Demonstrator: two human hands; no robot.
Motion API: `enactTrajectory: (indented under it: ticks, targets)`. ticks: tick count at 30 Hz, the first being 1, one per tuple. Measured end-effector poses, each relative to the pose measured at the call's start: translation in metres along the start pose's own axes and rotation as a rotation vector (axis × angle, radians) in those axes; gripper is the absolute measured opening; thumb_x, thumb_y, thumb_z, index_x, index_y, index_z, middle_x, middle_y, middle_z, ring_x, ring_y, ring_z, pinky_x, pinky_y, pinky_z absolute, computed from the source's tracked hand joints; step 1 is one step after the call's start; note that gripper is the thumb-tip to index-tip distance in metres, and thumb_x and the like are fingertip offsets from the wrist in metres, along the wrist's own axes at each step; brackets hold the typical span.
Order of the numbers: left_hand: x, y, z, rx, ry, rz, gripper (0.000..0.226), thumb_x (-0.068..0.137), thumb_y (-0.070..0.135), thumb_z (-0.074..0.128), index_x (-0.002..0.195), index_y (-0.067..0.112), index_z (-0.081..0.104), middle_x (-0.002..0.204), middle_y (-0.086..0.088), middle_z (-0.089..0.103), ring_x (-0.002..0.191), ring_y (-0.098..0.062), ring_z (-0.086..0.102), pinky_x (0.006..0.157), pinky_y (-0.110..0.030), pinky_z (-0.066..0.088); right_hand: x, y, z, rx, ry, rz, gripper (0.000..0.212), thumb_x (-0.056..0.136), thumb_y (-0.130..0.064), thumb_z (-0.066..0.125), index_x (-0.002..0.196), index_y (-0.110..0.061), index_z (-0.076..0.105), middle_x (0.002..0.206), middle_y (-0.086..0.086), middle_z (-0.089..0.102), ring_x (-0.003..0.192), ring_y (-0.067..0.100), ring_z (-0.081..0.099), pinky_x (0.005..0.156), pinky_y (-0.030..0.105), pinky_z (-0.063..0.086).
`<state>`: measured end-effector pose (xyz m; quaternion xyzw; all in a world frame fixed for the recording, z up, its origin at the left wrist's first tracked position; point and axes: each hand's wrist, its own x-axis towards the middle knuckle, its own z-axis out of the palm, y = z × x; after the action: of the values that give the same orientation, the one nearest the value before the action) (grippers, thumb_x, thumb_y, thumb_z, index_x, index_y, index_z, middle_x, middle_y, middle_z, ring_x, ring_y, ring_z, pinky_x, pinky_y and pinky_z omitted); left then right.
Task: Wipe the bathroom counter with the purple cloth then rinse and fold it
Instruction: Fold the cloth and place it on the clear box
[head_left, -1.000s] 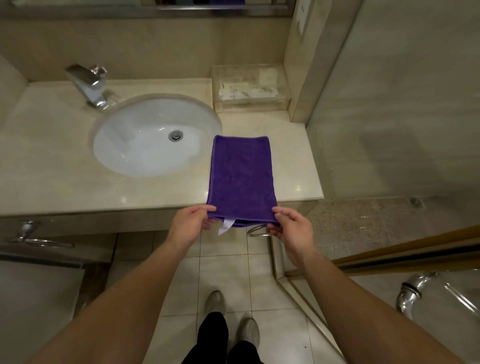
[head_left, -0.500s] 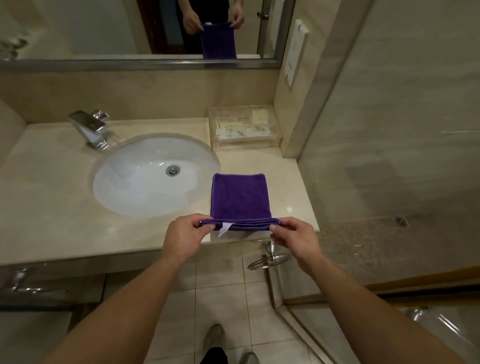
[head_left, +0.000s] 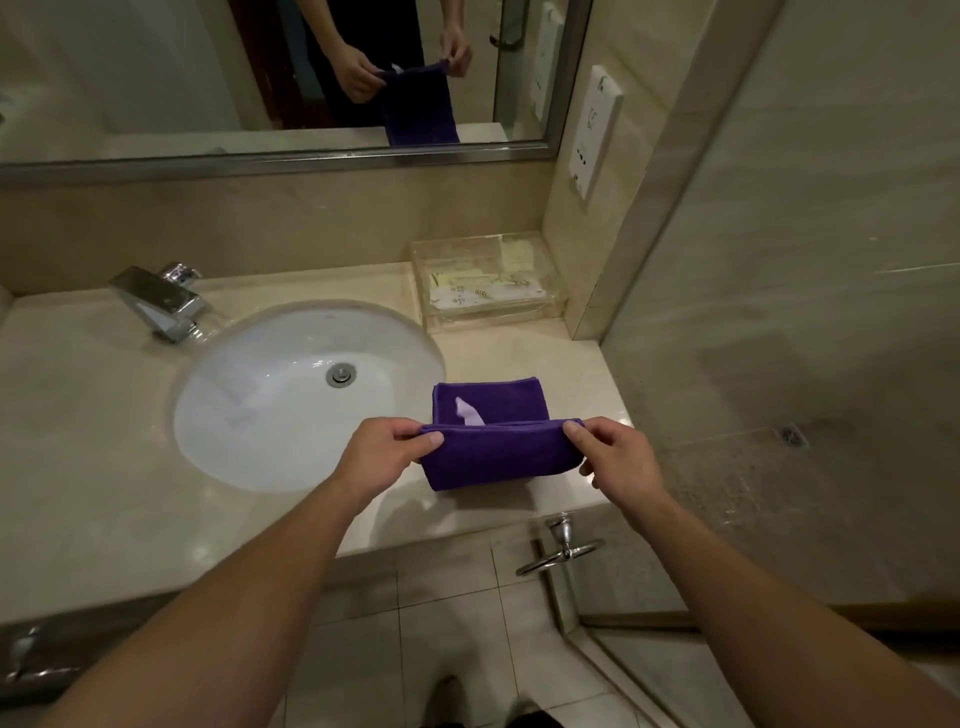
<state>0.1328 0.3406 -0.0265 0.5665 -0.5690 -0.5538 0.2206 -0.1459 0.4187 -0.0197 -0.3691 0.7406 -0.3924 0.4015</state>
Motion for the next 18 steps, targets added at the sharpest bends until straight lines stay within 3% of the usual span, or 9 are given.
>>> enactTrajectory:
  ticks: [5,12,18]
  targets:
    - [0.024,0.005,0.003,-0.026,0.011,-0.020,0.008,0.093,0.017,0.071,0.089,0.015,0.078,0.073,0.006,0.074,0.064,-0.001,0.065,0.063,-0.012,0.046,0.025,-0.004,0.004,0.009,0.029,0.011,0.019,0.094,-0.033,0.070,0.079,-0.021,0.074,0.062,-0.013,0.067,0.057,0.006,0.057,0.055,0.022,0.045]
    - [0.066,-0.001,0.014,-0.038,0.100,-0.106,0.003,0.090,0.017,0.075,0.090,0.016,0.072,0.066,0.005,0.070,0.061,-0.007,0.065,0.064,-0.022,0.046,0.081,0.007,0.014,-0.038,-0.033,0.077,0.021,0.093,-0.038,0.069,0.079,-0.023,0.075,0.078,-0.010,0.074,0.082,0.013,0.067,0.087,0.045,0.058]
    - [0.109,-0.006,0.021,0.025,0.179,-0.167,0.006,0.090,0.024,0.075,0.092,0.020,0.071,0.079,-0.003,0.072,0.074,-0.017,0.066,0.073,-0.033,0.052,0.131,0.012,0.025,-0.063,-0.101,0.119,0.016,0.093,-0.036,0.069,0.082,-0.025,0.074,0.075,-0.008,0.073,0.080,0.016,0.069,0.084,0.049,0.059]
